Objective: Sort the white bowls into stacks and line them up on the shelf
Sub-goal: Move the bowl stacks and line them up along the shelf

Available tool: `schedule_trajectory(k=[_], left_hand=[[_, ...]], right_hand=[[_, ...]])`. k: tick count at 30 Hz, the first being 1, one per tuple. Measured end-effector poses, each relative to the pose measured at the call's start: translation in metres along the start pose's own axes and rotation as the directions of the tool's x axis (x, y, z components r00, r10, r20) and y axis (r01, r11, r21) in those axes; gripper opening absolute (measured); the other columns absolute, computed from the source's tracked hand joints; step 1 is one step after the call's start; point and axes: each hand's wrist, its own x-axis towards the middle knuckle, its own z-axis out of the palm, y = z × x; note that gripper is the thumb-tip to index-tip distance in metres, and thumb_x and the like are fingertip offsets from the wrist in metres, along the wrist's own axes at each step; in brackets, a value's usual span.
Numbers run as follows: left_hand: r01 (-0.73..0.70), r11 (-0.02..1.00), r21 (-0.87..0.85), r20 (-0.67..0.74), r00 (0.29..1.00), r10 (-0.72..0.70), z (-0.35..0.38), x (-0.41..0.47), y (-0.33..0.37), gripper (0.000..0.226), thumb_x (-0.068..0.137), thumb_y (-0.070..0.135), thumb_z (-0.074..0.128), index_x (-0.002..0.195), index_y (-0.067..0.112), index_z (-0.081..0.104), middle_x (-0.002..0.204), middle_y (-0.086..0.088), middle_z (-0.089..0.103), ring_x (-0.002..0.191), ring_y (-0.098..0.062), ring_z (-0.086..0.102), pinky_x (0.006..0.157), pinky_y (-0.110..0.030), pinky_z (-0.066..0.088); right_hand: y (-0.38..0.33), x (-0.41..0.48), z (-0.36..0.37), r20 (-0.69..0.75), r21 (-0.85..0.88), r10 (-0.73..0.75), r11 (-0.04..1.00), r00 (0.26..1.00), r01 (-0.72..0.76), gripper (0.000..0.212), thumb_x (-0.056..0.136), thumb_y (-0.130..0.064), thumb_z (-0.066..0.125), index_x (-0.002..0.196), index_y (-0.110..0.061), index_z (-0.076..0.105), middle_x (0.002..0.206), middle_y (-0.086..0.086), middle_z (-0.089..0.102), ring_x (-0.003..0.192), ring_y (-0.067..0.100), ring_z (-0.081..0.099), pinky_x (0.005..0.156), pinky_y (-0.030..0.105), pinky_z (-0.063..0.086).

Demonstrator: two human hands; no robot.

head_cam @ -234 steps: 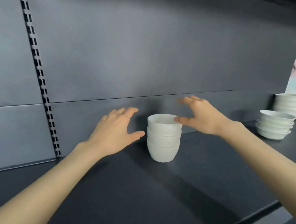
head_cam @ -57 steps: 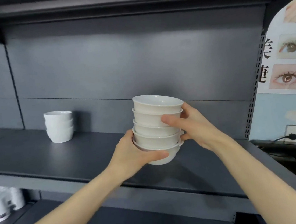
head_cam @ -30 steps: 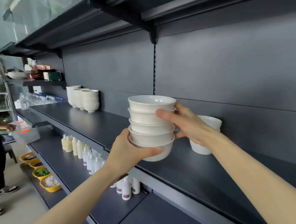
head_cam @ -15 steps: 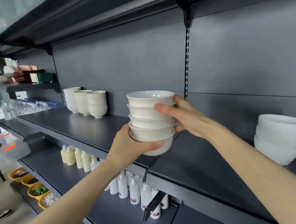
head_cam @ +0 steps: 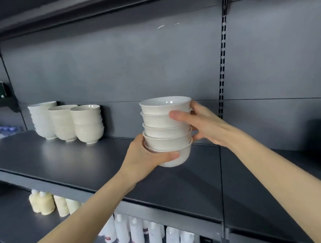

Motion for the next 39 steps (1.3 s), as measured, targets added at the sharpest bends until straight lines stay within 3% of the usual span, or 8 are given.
schedule_trajectory(k=[6,9,15,24,29,35,39], left_hand=[[-0.001,1.000,-0.021,0.037,0.999,0.002,-0.042,0.060,-0.036,0.055,0.062,0.012,0.088,0.108,0.024,0.061,0.098,0.012,0.073,0.088,0.001,0.068,0.067,-0.012,0.051],[0.006,1.000,-0.018,0.045,0.999,-0.006,-0.068,0.090,-0.053,0.058,0.062,0.013,0.089,0.111,0.024,0.060,0.100,0.012,0.072,0.089,0.001,0.068,0.068,-0.012,0.052],[0.020,1.000,-0.021,0.076,0.997,-0.018,-0.113,0.142,-0.092,0.062,0.060,0.015,0.089,0.113,0.022,0.058,0.101,0.011,0.071,0.086,0.004,0.067,0.066,-0.010,0.051],[0.026,0.999,-0.046,0.279,0.960,-0.012,-0.180,0.209,-0.164,0.083,0.049,0.030,0.093,0.123,0.022,0.056,0.108,0.013,0.071,0.098,-0.001,0.067,0.084,-0.026,0.056],[0.020,0.997,-0.075,0.416,0.909,0.013,-0.210,0.228,-0.194,0.075,0.059,0.017,0.091,0.125,0.022,0.056,0.111,0.013,0.070,0.100,0.001,0.066,0.079,-0.017,0.055],[0.046,0.994,-0.103,0.461,0.887,0.006,-0.225,0.240,-0.214,0.072,0.060,0.014,0.090,0.123,0.022,0.056,0.108,0.014,0.071,0.097,0.004,0.066,0.073,-0.012,0.052],[0.015,0.994,-0.110,0.484,0.874,0.040,-0.231,0.249,-0.217,0.057,0.064,0.005,0.086,0.107,0.030,0.058,0.093,0.024,0.071,0.090,0.009,0.065,0.068,-0.008,0.050]], right_hand=[[0.020,0.078,0.029,-0.032,0.013,0.013,1.000,0.999,-0.013,0.068,0.068,-0.049,0.077,0.128,-0.031,0.049,0.119,-0.005,0.063,0.108,0.018,0.063,0.078,0.053,0.058],[0.024,0.114,0.047,-0.047,0.018,0.017,1.000,0.999,-0.016,0.072,0.061,-0.051,0.076,0.126,-0.031,0.050,0.119,-0.006,0.063,0.108,0.017,0.063,0.076,0.050,0.059],[0.035,0.175,0.083,-0.089,0.011,0.044,0.999,0.995,-0.043,0.052,0.077,-0.040,0.074,0.123,-0.033,0.051,0.119,-0.008,0.063,0.109,0.014,0.063,0.081,0.049,0.058],[0.059,0.234,0.153,-0.241,-0.007,0.125,0.991,0.962,-0.131,0.058,0.077,-0.041,0.073,0.128,-0.031,0.048,0.113,-0.010,0.066,0.103,0.013,0.065,0.070,0.039,0.059],[0.075,0.249,0.190,-0.325,-0.002,0.170,0.984,0.930,-0.180,0.059,0.077,-0.042,0.072,0.129,-0.031,0.047,0.116,-0.008,0.063,0.106,0.014,0.063,0.072,0.038,0.058],[0.083,0.262,0.213,-0.364,-0.029,0.195,0.975,0.911,-0.221,0.081,0.060,-0.054,0.072,0.132,-0.030,0.046,0.117,-0.008,0.063,0.107,0.013,0.062,0.070,0.035,0.059],[0.087,0.271,0.218,-0.383,-0.031,0.174,0.979,0.907,-0.202,0.069,0.070,-0.046,0.073,0.132,-0.029,0.046,0.117,-0.009,0.063,0.104,0.007,0.063,0.067,0.030,0.058]])
